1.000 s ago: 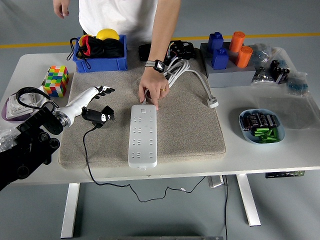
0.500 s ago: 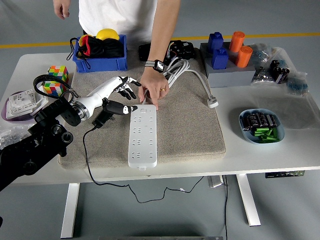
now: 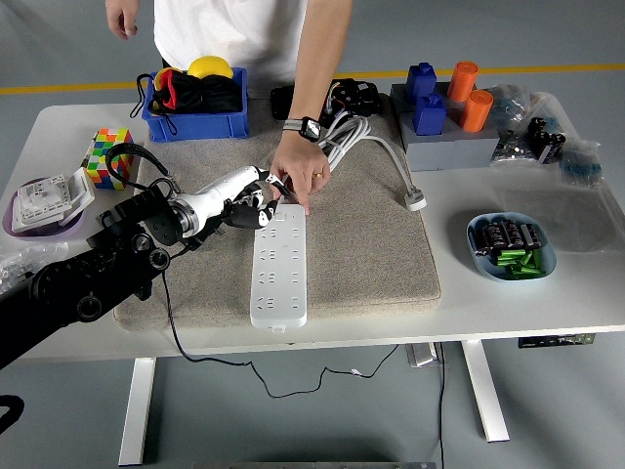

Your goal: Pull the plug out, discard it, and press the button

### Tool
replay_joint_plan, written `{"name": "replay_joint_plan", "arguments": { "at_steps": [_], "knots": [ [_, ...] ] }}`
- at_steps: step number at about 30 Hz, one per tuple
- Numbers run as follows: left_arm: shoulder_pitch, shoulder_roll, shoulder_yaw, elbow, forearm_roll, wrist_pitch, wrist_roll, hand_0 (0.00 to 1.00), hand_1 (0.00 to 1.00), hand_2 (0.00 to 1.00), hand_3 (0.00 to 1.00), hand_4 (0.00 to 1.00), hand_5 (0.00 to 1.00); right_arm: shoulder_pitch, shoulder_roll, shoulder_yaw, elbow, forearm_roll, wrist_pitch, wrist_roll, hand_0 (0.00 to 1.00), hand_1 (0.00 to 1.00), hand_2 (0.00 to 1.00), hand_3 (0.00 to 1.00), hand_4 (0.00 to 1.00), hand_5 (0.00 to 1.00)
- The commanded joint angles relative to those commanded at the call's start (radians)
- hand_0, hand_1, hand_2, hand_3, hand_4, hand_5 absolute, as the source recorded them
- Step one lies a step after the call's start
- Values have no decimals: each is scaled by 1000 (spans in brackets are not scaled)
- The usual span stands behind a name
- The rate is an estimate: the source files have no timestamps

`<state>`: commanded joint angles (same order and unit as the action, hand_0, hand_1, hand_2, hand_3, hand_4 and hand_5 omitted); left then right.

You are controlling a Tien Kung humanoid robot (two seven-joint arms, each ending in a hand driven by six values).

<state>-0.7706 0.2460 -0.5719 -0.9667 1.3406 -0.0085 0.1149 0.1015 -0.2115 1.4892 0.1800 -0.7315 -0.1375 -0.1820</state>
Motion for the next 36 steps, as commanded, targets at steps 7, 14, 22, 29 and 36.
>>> {"name": "replay_joint_plan", "arguments": {
  "at_steps": [7, 14, 22, 29, 36],
  "knots": [
    [-10, -14, 29, 35, -17, -3, 14, 5, 19, 69, 649, 325, 2, -2, 0, 1, 0, -4, 0, -3, 740, 659, 643, 615, 660, 482],
    [-22, -27, 55, 66, -14, 8, 20, 3, 19, 69, 651, 328, 2, 1, -2, -1, 0, -1, 1, -3, 740, 659, 643, 614, 661, 483],
    [-38, -44, 79, 104, -12, 8, 27, 3, 18, 67, 651, 310, 2, 3, -2, -2, 0, -1, 1, -2, 740, 659, 643, 615, 662, 482],
    [-56, -57, 102, 132, -23, 6, 34, 4, 18, 71, 651, 284, 2, 4, -3, -6, 0, 1, 1, -1, 740, 659, 643, 615, 662, 482],
    [-76, -63, 143, 156, -37, 2, 43, 4, 16, 69, 650, 275, 2, 4, -7, -6, 0, 0, 0, -4, 740, 659, 643, 615, 662, 482]
  ]
}}
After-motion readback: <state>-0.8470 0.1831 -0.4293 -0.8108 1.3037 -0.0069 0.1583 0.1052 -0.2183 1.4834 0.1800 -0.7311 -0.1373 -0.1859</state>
